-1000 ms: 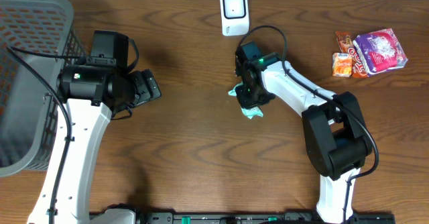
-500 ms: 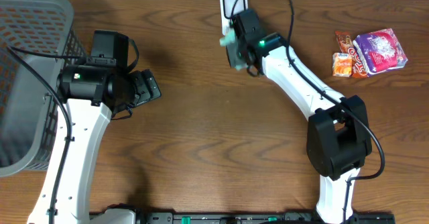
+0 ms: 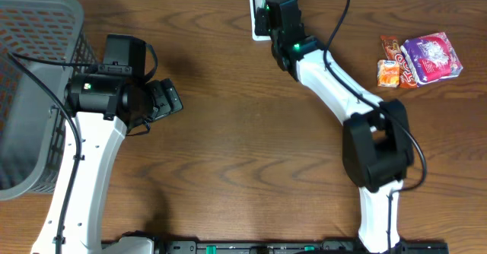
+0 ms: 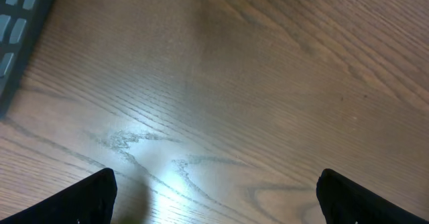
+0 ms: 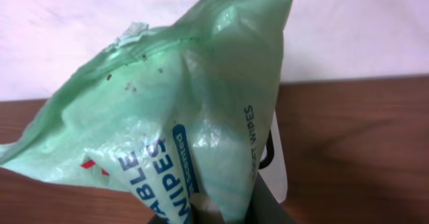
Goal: Scan the item barcode
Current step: 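Hold the green wipes pack under the white scanner, then carry the wipes pack right and drop it on the item pile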
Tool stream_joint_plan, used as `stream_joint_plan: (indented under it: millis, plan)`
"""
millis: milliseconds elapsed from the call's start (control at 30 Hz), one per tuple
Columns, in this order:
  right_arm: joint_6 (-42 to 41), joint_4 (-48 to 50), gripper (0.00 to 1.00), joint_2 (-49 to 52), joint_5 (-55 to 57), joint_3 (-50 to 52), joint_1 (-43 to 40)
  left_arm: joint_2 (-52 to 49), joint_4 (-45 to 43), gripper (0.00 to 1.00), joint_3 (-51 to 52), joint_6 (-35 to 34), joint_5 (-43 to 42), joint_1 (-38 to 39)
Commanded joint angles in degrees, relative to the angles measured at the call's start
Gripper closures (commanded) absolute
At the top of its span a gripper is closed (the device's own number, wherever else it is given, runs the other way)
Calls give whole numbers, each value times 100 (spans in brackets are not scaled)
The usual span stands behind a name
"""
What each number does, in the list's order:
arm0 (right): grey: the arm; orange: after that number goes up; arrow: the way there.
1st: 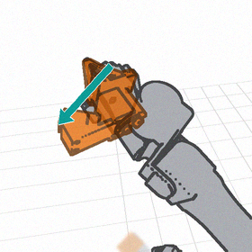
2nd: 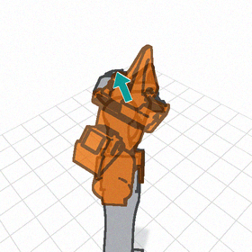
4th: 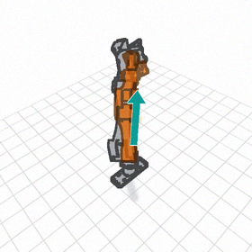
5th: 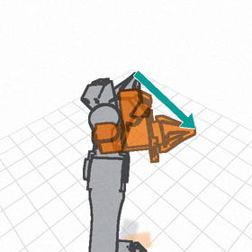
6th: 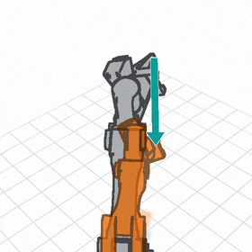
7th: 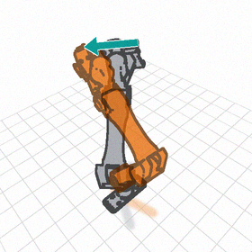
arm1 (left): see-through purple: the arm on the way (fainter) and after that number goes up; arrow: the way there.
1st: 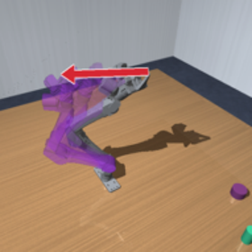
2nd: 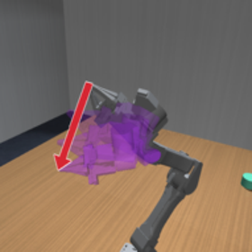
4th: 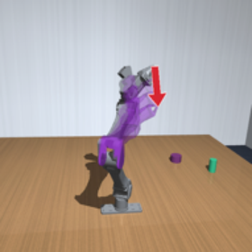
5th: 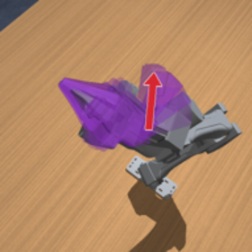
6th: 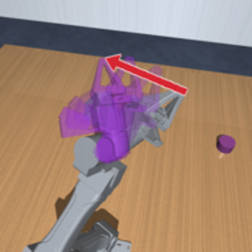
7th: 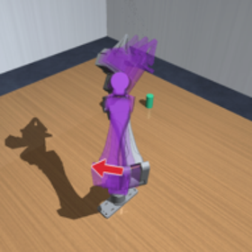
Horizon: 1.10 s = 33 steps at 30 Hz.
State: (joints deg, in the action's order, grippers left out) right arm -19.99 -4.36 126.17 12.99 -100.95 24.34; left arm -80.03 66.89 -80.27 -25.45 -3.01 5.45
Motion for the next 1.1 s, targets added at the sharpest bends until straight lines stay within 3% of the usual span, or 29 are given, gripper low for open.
stream_joint_plan:
  millis: [0, 267, 533, 700, 1067]
  plan:
    - [-256, -214, 98, 614, -310, -804, -179, 31, 15, 5, 7, 33, 70, -26]
    - [-271, -1768, 98, 1766, -308, -2933, -293, 31, 15, 5, 7, 33, 70, -26]
    - [-160, -2430, 99, 1779, -203, -3429, -348, 31, 15, 5, 7, 33, 70, -26]
    - [-138, -3576, 99, 1659, 389, -4087, -603, 31, 15, 5, 7, 33, 70, -26]
    - [2000, -6548, 99, 1637, 2035, -4164, -1950, 31, 15, 5, 7, 35, 70, -26]
